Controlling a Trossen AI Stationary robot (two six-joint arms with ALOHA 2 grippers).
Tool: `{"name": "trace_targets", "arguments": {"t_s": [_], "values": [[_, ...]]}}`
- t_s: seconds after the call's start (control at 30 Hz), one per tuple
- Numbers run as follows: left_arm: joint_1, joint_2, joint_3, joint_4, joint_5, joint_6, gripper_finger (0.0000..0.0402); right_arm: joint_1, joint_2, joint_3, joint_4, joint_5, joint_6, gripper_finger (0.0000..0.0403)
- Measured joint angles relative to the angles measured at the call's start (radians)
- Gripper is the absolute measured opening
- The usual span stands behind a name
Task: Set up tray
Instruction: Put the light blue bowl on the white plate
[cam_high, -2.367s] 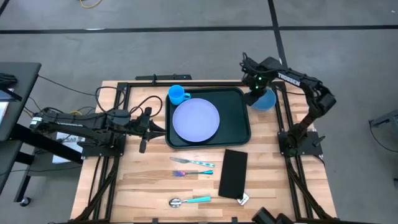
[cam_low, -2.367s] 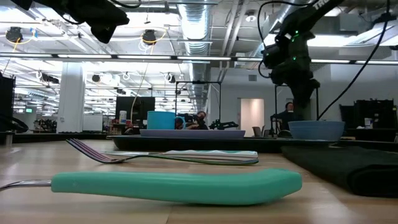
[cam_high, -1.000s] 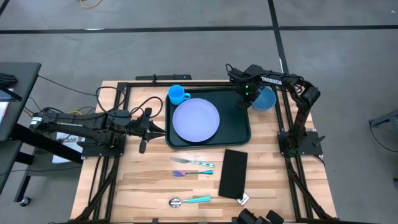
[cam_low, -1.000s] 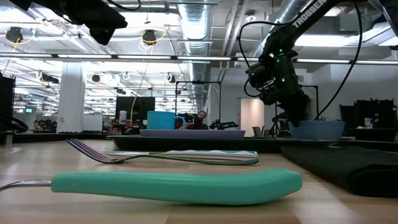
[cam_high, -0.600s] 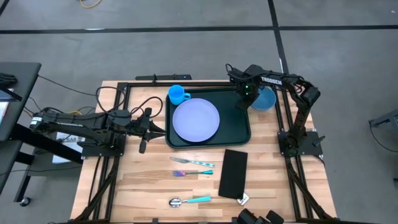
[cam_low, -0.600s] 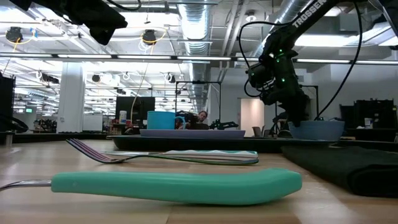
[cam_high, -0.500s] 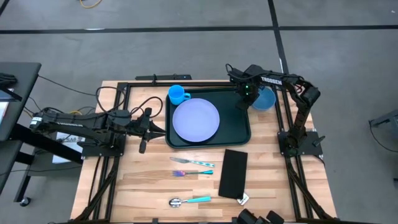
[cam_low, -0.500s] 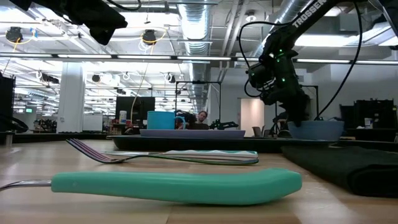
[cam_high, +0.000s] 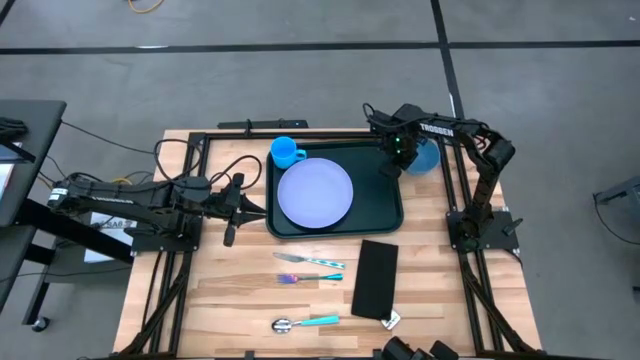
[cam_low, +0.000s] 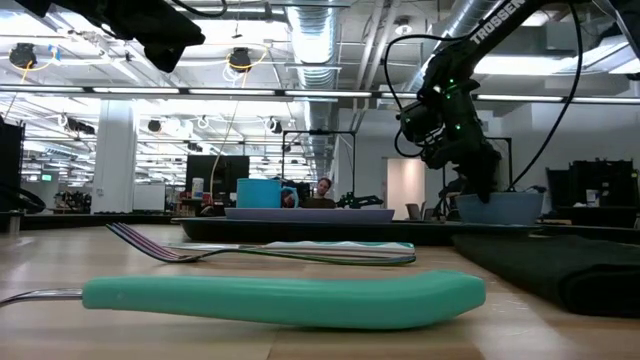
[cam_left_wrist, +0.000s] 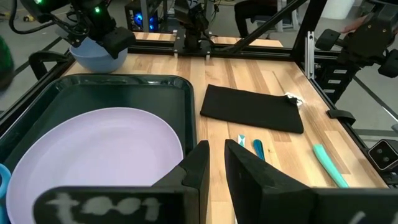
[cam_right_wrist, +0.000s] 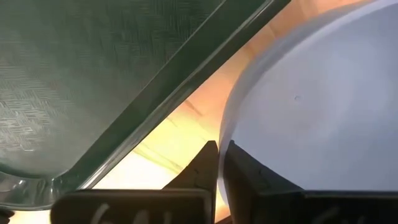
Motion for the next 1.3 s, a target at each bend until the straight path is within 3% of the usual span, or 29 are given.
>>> {"name": "trace_targets", "arguments": {"t_s": [0.23, 0.6, 0.97, 1.3], "values": [[0.0, 0.0, 0.0, 0.0, 0.0, -0.005, 0.0036, 0.0, 0.0, 0.0, -0.01, 0.0, -0.002, 0.0009], [0.0, 0.0, 0.0, 0.0, 0.0, -0.005, 0.0036, 0.001, 0.0, 0.035, -0.167, 0.0, -0.002, 0.0003], [0.0, 0.0, 0.0, 0.0, 0.0, -0.005, 0.0036, 0.079, 0.0, 0.237, -0.289, 0.008, -0.002, 0.0003], [0.0, 0.0, 0.0, 0.0, 0.0, -0.005, 0.0036, 0.236, -0.001, 0.399, -0.314, 0.031, 0.016, 0.0001]]}}
